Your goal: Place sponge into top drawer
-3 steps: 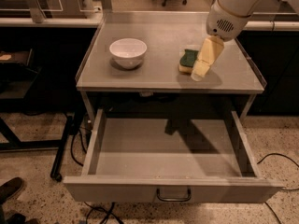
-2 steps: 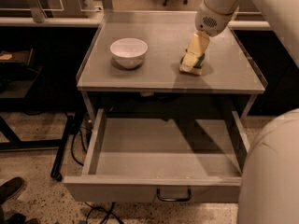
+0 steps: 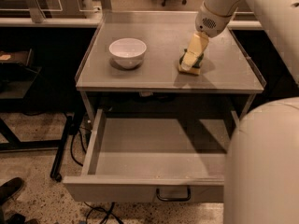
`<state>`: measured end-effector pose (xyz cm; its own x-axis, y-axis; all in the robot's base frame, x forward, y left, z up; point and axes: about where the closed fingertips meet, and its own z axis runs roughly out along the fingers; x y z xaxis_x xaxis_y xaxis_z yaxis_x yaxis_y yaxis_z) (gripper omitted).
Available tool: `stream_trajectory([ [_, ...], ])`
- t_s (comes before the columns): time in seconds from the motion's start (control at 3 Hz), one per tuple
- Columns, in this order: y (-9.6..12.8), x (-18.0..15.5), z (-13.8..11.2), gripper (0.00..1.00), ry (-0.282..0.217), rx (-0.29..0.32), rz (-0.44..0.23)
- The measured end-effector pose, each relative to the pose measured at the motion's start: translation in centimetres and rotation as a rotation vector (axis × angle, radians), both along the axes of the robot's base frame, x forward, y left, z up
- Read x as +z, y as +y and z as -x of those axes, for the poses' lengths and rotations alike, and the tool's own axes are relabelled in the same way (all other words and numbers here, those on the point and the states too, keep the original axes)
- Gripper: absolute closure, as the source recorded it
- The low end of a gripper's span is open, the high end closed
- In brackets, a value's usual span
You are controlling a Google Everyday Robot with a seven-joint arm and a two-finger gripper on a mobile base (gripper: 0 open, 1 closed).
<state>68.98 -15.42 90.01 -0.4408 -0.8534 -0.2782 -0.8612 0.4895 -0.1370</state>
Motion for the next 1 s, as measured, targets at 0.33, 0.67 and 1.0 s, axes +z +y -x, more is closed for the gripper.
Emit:
stream_trajectory([
  [0.33, -0.4, -2.9, -5.7, 0.00, 0.011, -0.046, -0.007],
  [0.67, -1.0, -4.2, -6.3, 0.00, 0.006, -0.047, -0.010],
  [1.0, -1.8, -5.6, -6.8, 0.00, 0.009, -0.051, -0.006],
])
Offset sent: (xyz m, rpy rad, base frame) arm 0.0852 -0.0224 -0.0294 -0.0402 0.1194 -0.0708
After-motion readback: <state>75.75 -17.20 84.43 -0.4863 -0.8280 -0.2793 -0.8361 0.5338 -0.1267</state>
